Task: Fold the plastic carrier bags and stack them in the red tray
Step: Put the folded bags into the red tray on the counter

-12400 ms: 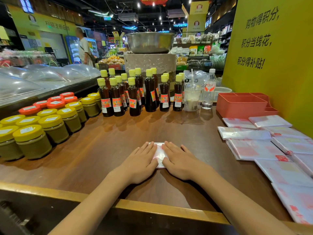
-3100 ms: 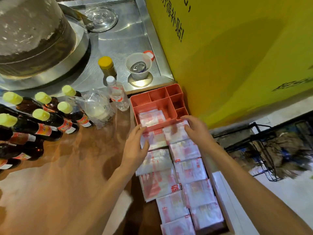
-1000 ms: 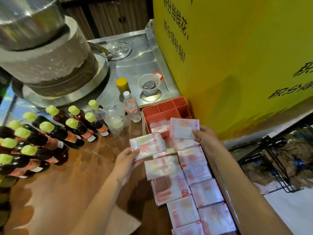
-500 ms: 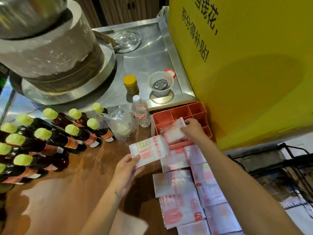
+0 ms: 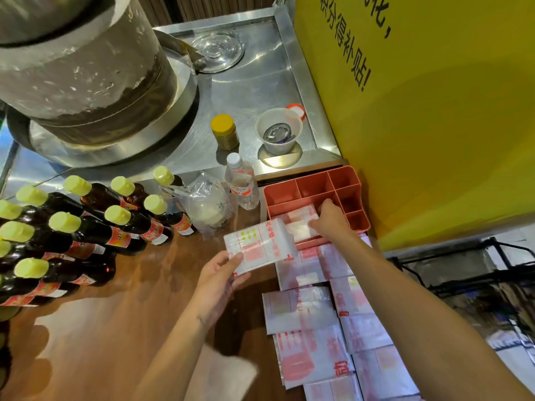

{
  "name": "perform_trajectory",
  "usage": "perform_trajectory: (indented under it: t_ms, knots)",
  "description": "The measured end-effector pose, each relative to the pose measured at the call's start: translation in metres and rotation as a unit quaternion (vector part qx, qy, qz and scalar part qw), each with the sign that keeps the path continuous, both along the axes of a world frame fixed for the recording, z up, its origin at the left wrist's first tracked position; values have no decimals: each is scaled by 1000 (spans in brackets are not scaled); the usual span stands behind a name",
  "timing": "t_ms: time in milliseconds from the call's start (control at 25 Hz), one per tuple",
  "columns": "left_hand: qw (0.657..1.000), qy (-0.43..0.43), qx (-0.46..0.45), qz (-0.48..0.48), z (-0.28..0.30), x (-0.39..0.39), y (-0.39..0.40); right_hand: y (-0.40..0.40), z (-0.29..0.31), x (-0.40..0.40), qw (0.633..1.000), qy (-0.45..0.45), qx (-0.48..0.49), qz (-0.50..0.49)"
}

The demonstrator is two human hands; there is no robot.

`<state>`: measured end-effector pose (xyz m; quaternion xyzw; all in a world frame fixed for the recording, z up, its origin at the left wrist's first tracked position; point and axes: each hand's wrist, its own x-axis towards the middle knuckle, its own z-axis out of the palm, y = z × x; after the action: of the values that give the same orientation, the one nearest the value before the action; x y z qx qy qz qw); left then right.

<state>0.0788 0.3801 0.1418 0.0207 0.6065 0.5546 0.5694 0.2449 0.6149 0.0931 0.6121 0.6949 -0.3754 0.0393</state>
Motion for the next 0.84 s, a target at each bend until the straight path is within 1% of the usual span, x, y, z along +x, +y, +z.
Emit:
perform_trajectory:
  t_ms: [80, 120, 200, 240, 280, 360, 440, 520, 680, 760, 840]
  knots:
    - [1000, -5, -1, 5, 0, -2, 0, -3, 5, 5, 999, 14, 7, 29]
    - [1000, -8, 0, 7, 1, -2, 0, -4, 11, 7, 998, 29, 28, 39]
    - [1000, -13, 1, 13, 3, -1, 1, -11, 28, 12, 992, 85, 83, 41]
    - [1000, -15, 2, 17, 4, 1, 2, -18, 38, 13, 988, 123, 89, 36]
    - [1000, -15, 5, 19, 6, 4, 3, -25, 48, 15, 983, 165, 68, 30]
    - [1000, -16, 11, 18, 9, 12, 10, -41, 65, 19, 972, 233, -19, 30]
    - [1000, -17, 19, 14, 11, 21, 19, -53, 75, 25, 959, 268, -81, 32]
    - [999, -22, 26, 10, 11, 29, 28, -56, 81, 32, 952, 293, -92, 11]
    - [999, -14, 37, -20, 12, 40, 42, -52, 78, 47, 937, 318, -125, -73]
    - [998, 20, 38, -41, 11, 44, 50, -49, 72, 50, 932, 315, -149, -99]
    - [995, 83, 35, -48, 9, 45, 58, -44, 66, 51, 926, 320, -154, -132]
